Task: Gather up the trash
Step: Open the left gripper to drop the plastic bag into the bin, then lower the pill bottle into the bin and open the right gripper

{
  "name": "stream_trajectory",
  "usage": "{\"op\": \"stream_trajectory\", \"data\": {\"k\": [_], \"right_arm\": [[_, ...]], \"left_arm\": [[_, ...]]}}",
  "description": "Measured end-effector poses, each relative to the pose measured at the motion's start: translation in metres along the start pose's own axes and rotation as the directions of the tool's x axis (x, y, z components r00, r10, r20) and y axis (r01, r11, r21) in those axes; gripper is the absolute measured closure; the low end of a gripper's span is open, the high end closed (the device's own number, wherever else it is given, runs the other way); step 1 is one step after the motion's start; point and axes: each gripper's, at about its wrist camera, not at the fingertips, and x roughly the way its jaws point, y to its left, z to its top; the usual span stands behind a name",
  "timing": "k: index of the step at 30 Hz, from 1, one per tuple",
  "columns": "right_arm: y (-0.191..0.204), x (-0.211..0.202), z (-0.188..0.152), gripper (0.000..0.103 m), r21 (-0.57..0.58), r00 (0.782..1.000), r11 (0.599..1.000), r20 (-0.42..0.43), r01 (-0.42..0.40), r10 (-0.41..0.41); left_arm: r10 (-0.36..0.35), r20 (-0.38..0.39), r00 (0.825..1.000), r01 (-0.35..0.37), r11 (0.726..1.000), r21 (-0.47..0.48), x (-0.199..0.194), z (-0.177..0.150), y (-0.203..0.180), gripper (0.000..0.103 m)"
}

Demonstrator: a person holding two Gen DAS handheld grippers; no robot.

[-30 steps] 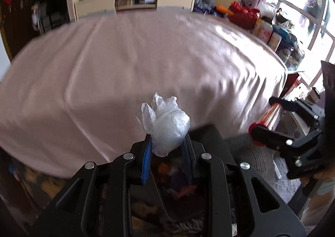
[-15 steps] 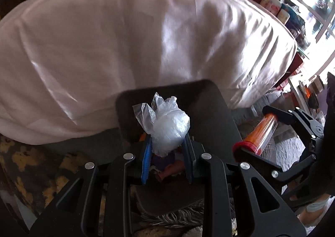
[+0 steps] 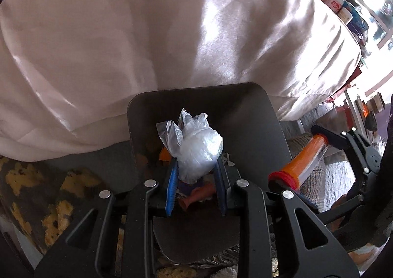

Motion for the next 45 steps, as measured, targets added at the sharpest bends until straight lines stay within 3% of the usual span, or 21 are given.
{"op": "stream_trajectory", "data": {"k": [7,11,17,29,45], "right_arm": [[0.000,0.010,0.002,0.002,0.067,0.998,0.997,-0.052,-0.026,0.030],[0.000,0.020,0.000,0.002,0.088,0.995,0.995,-0.088,-0.045,0.053],[0.005,0.023,-0.001,0.002,0.070,0.996,0.997,-0.071,-0.044,0.049],[0.003,0.016,0.001,0.002,0.071,0.995,0.994,-0.049,-0.080,0.084],[0.003,0.014,0.007,0.002,0.082,0.993,0.990,-0.028,-0.112,0.114]], "left_arm": [[-0.023,-0.030,0.999,0.023,1.000,-0.013,0.001,0.002,-0.002,0.074],[-0.021,-0.025,0.999,0.021,1.000,-0.008,-0.001,0.005,-0.003,0.053],[-0.006,-0.026,1.000,0.007,1.000,0.024,-0.003,0.005,-0.007,0.032],[-0.078,-0.066,0.995,0.081,0.996,0.034,0.002,0.004,-0.011,0.027],[-0.192,-0.116,0.975,0.192,0.981,-0.007,0.008,0.002,-0.007,0.026]]}}
